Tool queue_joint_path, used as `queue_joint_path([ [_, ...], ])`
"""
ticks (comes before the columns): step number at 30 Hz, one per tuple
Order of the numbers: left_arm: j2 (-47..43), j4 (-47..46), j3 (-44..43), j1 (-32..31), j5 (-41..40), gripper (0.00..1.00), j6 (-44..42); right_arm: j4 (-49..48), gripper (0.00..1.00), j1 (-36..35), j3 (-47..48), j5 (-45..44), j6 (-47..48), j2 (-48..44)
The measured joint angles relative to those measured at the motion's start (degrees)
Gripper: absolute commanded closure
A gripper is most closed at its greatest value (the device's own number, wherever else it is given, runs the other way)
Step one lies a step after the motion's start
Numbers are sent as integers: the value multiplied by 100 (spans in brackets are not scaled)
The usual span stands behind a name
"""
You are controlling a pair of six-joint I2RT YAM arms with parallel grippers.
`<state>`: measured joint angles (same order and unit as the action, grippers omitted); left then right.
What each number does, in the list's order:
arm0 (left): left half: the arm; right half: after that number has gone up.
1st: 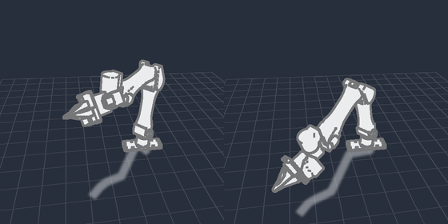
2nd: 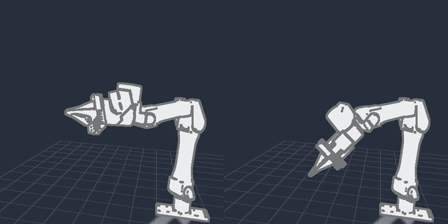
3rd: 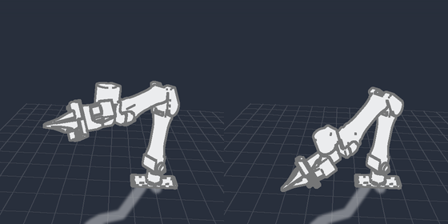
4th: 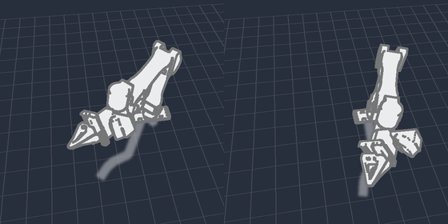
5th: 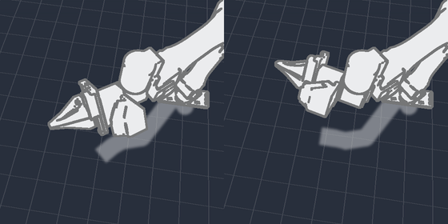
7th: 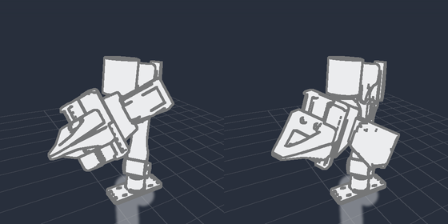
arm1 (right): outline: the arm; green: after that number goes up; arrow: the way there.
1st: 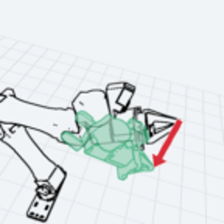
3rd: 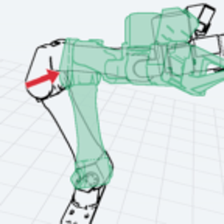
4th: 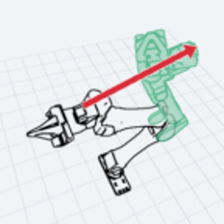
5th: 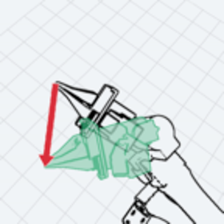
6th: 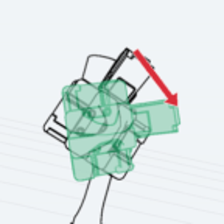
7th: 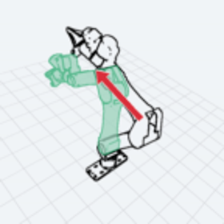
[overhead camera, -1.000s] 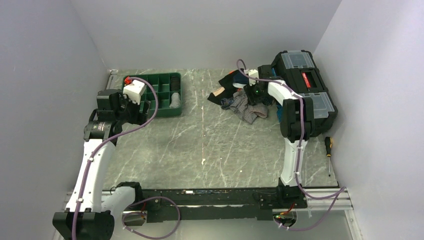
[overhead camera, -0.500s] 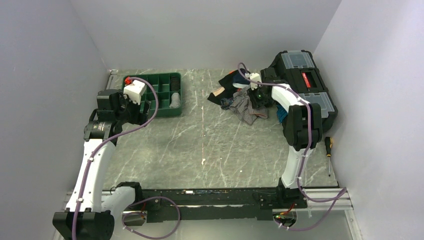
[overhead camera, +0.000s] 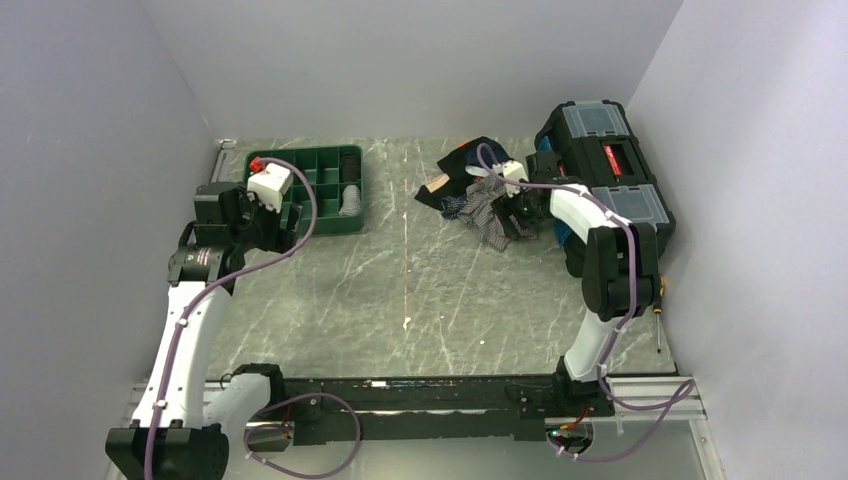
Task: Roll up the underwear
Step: Move the underwear to the center of the board.
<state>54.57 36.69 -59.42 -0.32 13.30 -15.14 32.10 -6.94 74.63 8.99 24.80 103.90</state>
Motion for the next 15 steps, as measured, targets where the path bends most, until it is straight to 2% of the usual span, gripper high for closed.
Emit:
queue_joint_path([
  [3,2,0,15,0,-2,17,0,-72,23,0,-46,-101,70,146],
  [5,2,-7,15,0,-2,17,2,-144,34,0,-46,-138,96,310],
  [8,2,-4,15,-2,-2,17,2,-238,57,0,-46,-199,157,568],
  [9,2,-7,15,0,-4,17,2,-271,76,0,-44,-264,151,651],
  [11,2,-4,15,0,-4,17,0,-249,98,0,-20,-269,153,640],
  [15,2,-7,15,0,-7,17,-4,-48,100,-57,160,-179,52,446],
])
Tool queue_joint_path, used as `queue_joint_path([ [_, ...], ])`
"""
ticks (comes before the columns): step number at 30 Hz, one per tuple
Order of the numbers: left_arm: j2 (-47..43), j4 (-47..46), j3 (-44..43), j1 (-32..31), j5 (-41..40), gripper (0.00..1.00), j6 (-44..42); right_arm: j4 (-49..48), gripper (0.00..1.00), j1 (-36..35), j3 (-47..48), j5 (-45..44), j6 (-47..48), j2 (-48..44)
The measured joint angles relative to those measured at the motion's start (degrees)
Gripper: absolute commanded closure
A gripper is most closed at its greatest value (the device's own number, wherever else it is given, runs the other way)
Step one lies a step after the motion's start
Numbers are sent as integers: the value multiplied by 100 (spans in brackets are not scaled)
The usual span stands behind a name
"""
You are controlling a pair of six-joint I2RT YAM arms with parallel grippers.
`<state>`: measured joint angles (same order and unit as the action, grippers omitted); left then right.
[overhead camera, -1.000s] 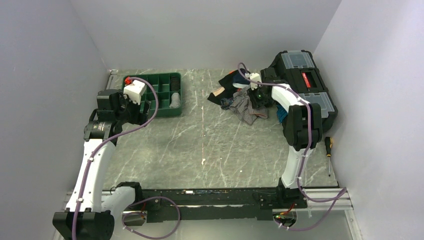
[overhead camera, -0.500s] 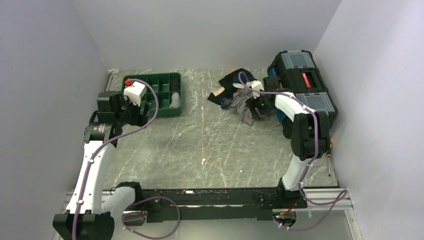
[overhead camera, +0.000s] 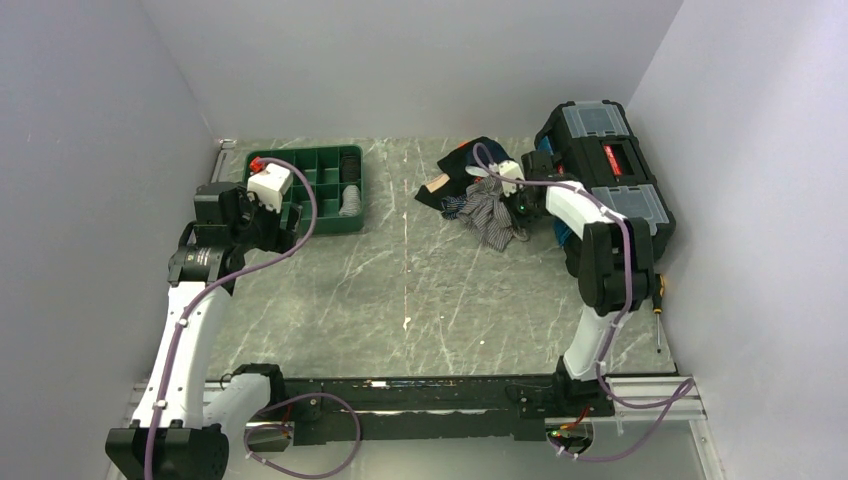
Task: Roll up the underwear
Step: Move the underwear to the center of the board.
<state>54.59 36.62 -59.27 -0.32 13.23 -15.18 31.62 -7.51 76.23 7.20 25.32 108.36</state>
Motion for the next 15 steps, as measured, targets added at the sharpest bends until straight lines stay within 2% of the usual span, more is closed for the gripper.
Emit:
queue_joint_path([
  [4,-2,2,0,0,-4,17,-17,505,100,-354,247,273,-39,-763],
  [8,-2,13,-85,0,-37,16,-66,1080,98,-1189,949,734,-24,-1720],
  [11,-28,9,-188,0,-70,16,-116,1421,76,-1961,1272,1204,13,-2369],
  [13,-52,11,-238,0,-66,16,-168,1672,51,-2378,1272,1556,46,-2699],
  [15,-79,0,-267,-2,-59,16,-201,1908,34,-2664,1154,1886,94,-2959],
])
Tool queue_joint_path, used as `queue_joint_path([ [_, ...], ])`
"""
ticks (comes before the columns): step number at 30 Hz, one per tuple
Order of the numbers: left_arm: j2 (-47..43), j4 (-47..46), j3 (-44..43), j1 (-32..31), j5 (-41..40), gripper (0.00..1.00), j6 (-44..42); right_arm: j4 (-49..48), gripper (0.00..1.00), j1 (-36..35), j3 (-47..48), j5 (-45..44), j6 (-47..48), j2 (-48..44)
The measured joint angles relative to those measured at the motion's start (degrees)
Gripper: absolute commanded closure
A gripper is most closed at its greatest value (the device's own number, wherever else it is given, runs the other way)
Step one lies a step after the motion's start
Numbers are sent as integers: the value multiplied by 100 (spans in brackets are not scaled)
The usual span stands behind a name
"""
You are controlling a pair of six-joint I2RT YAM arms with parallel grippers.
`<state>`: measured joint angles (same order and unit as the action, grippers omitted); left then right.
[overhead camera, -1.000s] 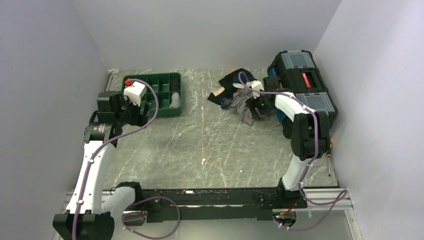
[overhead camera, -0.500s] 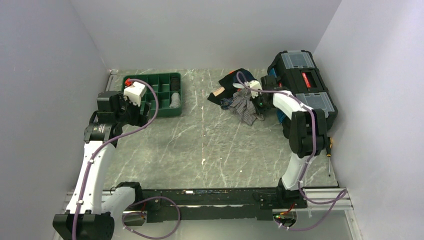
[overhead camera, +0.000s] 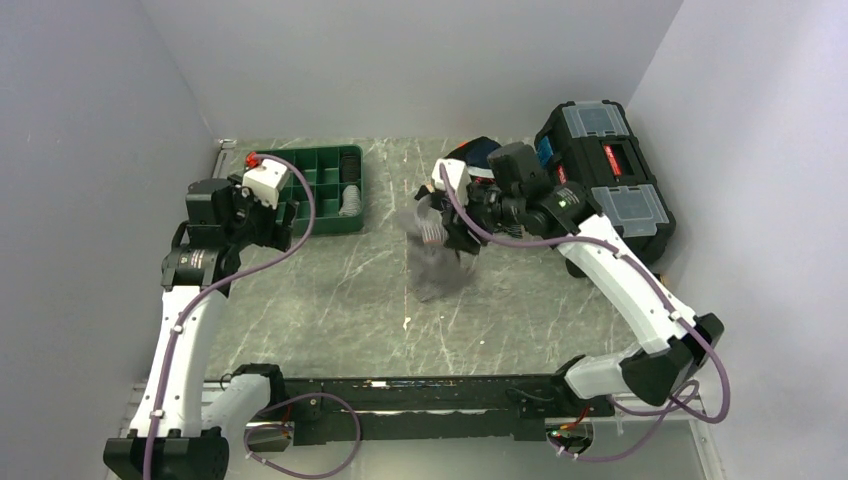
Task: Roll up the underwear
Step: Move the underwear to the center of the board.
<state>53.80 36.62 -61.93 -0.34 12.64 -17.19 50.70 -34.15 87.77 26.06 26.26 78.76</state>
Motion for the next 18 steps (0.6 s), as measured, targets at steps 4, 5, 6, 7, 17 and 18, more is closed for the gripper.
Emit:
queue_joint_path([
  [4,-61,-48,44,2,160,16,-68,105,11,-68,-616,-9,72,-343],
  [5,-85,-87,105,2,258,15,-87,72,10,-48,-811,-87,85,-391],
  [6,-98,-103,166,0,334,15,-114,63,10,-35,-964,-166,98,-415],
  [7,-111,-144,254,0,468,11,-131,13,10,-24,-1165,-225,105,-431],
  [17,98,-476,1156,-597,1202,5,-605,-531,12,-26,-2647,131,92,-376],
  [18,208,-511,1158,-614,1198,5,-603,-597,13,-59,-2699,170,90,-374],
])
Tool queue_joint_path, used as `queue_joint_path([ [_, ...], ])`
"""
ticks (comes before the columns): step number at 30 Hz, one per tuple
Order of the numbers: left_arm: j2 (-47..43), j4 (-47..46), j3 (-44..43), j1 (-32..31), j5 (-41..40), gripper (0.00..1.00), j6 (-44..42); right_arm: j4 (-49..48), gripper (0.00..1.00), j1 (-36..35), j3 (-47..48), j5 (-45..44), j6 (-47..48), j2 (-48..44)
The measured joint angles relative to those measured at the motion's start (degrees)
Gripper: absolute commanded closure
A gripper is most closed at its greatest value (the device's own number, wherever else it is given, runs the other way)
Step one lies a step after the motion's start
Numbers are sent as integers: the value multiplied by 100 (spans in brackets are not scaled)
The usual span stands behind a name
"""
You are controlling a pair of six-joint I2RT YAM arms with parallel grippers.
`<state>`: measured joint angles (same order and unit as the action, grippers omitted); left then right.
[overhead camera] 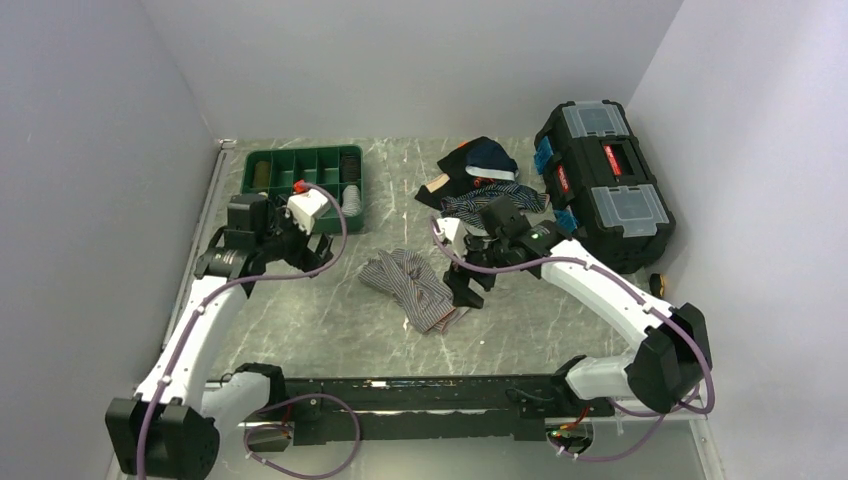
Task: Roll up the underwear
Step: Move the underwear to the center of the board, then flatten out the underwear at the center of the board.
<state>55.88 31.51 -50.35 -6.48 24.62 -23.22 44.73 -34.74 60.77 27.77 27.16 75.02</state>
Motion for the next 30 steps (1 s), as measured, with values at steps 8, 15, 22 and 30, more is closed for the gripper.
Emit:
queue_joint_path([
  [8,938,-48,-262,61,-114,6,273,-831,20,-1154,-531,-413,129,55],
  [15,1075,98,-542,286,-114,6,503,-1405,26,-2374,-695,-1478,498,911],
  [22,1075,247,-584,481,-197,6,551,-1849,31,-2844,-675,-2345,780,1797],
  [30,1075,348,-592,501,-201,6,529,-2297,57,-2938,-391,-2817,835,2293],
])
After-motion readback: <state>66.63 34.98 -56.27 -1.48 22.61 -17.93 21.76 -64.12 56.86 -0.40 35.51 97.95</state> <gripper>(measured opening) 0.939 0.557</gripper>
